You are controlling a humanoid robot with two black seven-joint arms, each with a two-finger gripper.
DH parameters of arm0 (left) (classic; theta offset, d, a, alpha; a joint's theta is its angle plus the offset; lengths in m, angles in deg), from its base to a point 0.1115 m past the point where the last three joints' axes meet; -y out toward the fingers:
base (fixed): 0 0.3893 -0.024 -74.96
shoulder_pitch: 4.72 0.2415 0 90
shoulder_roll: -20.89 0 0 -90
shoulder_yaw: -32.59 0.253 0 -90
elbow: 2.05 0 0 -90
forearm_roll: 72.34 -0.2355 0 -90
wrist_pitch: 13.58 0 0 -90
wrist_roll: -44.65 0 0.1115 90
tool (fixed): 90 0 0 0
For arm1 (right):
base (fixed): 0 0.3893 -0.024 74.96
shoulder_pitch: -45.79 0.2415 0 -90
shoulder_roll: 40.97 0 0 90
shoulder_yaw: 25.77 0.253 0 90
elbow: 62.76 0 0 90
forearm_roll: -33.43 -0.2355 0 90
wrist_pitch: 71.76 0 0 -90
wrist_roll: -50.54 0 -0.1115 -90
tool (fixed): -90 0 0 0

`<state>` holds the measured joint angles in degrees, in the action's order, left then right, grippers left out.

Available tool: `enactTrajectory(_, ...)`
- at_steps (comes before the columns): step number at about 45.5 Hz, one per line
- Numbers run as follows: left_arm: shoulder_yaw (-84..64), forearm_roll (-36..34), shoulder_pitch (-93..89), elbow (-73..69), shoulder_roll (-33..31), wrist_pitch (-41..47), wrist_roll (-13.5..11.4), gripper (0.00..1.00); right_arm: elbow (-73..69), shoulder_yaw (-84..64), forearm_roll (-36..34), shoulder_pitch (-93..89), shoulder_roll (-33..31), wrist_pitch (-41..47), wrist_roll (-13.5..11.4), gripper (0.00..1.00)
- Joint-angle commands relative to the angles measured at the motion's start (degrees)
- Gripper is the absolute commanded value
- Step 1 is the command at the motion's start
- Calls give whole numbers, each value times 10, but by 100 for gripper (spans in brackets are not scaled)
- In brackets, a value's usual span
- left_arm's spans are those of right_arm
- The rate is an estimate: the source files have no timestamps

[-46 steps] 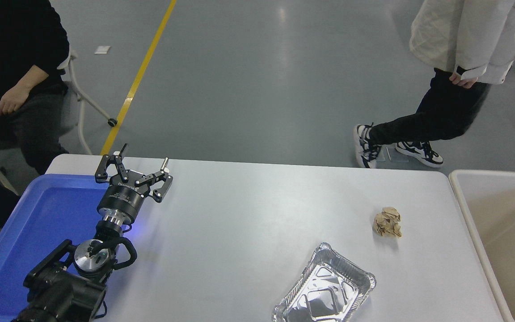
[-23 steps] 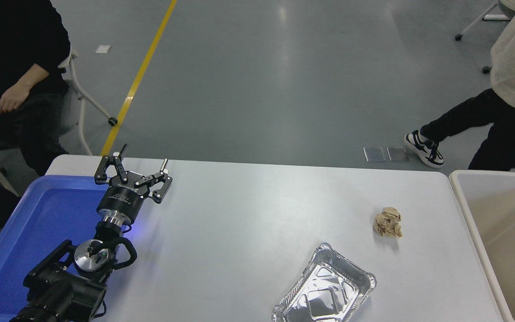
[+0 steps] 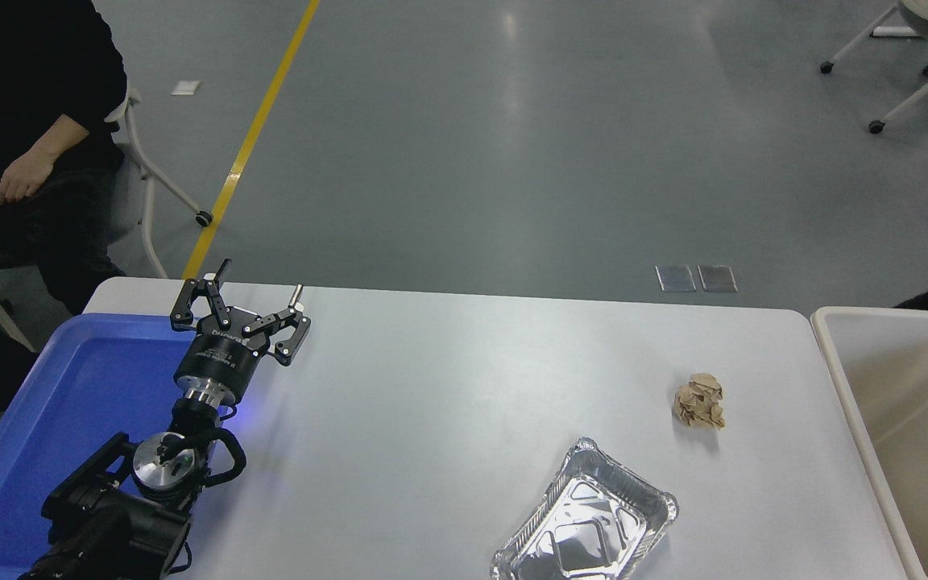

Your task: Pick up paper cup place in dustbin

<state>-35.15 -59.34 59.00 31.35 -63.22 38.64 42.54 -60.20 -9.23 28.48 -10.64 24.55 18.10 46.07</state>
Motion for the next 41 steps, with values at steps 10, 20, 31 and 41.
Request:
enactTrajectory(10,0,0,0,0,0,1,0,99,6,24,-8,-45,16,0,7,0)
enactTrajectory(20,1,0,0,0,0,1,0,99,6,26,-8,-43,14,0,10,100)
enactTrajectory(31,1,0,0,0,1,1,0,99,5,24,-8,-2,0,7,8,100)
enactTrajectory(41,1,0,0,0,1,0,0,99,-25,-12,5,96,-30,11,3,100)
